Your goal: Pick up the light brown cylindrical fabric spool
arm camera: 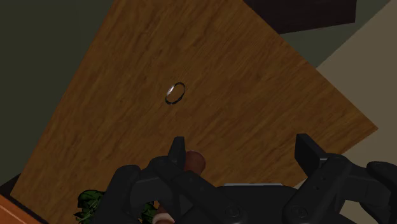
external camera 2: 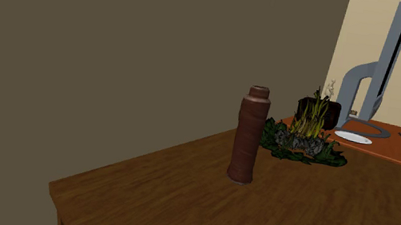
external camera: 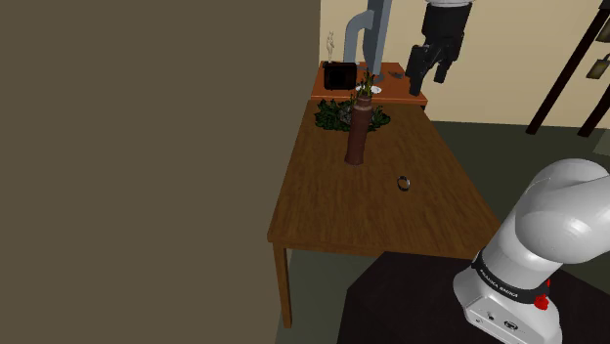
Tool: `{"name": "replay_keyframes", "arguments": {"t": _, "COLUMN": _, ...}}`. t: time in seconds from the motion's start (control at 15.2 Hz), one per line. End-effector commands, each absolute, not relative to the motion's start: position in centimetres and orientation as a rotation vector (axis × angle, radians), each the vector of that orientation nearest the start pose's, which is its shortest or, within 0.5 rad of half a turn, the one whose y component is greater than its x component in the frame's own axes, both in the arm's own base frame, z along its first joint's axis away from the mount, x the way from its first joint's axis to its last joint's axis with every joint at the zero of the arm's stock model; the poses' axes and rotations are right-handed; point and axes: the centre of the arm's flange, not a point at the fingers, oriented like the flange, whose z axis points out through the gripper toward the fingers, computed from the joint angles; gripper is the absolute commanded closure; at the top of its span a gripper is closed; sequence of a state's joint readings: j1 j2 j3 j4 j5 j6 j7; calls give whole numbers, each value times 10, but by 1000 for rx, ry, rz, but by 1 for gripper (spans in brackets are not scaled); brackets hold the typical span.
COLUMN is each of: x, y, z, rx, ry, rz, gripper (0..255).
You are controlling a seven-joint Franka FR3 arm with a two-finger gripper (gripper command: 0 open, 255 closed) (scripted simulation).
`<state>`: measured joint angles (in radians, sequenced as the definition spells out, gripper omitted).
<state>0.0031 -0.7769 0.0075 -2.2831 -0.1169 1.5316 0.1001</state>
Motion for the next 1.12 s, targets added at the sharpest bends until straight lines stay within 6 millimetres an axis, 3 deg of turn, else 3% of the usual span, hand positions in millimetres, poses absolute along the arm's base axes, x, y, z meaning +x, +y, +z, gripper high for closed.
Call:
{"name": "replay_keyframes", "arguments": {"t": 0.0, "x": 306, "y": -9, "z": 619, "rx": -3258, "ry": 159, "rz": -52, "gripper": 0}}
{"name": "replay_keyframes", "arguments": {"t": 0.53, "x": 397, "y": -53, "z": 585, "rx": -3196, "ry": 406, "rz": -67, "gripper": 0}}
{"name": "replay_keyframes", "arguments": {"t": 1.06, "x": 481, "y": -110, "z": 551, "rx": -3116, "ry": 644, "rz": -82, "gripper": 0}}
